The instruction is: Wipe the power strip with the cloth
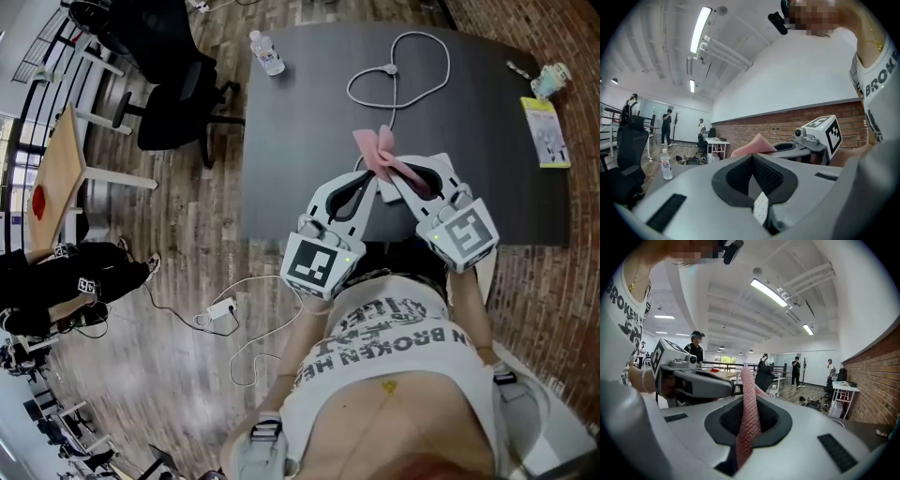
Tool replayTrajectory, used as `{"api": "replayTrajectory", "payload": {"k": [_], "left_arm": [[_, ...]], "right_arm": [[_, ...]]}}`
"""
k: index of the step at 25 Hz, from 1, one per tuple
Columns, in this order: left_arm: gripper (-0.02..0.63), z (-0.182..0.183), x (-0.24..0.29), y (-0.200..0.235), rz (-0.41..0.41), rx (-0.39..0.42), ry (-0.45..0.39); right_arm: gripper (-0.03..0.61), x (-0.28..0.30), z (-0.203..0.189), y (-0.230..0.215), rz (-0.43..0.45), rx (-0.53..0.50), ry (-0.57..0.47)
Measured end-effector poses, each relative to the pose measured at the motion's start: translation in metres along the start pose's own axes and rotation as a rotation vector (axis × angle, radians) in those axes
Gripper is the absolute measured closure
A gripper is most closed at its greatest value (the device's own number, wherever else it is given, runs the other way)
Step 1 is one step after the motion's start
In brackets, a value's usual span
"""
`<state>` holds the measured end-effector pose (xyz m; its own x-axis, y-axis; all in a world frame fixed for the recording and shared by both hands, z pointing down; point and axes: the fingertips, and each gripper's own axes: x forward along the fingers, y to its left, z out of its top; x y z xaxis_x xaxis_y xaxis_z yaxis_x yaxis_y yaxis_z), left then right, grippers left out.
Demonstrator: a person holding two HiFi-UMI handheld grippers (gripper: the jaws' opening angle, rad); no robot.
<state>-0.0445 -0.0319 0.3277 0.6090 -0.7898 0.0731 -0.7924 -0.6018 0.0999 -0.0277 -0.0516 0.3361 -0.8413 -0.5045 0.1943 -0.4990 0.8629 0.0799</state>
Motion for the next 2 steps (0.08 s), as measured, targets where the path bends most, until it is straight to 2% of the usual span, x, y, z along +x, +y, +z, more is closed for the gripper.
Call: {"api": "replayTrajectory", "payload": {"k": [2], "left_arm": [[0.606,0.0015,-0.0034,0.0009,0.001,0.0,-0.003]], "right_arm": [[0.562,0.0015,0.0026,0.0032,0.002,-0.008,-0.002]]}}
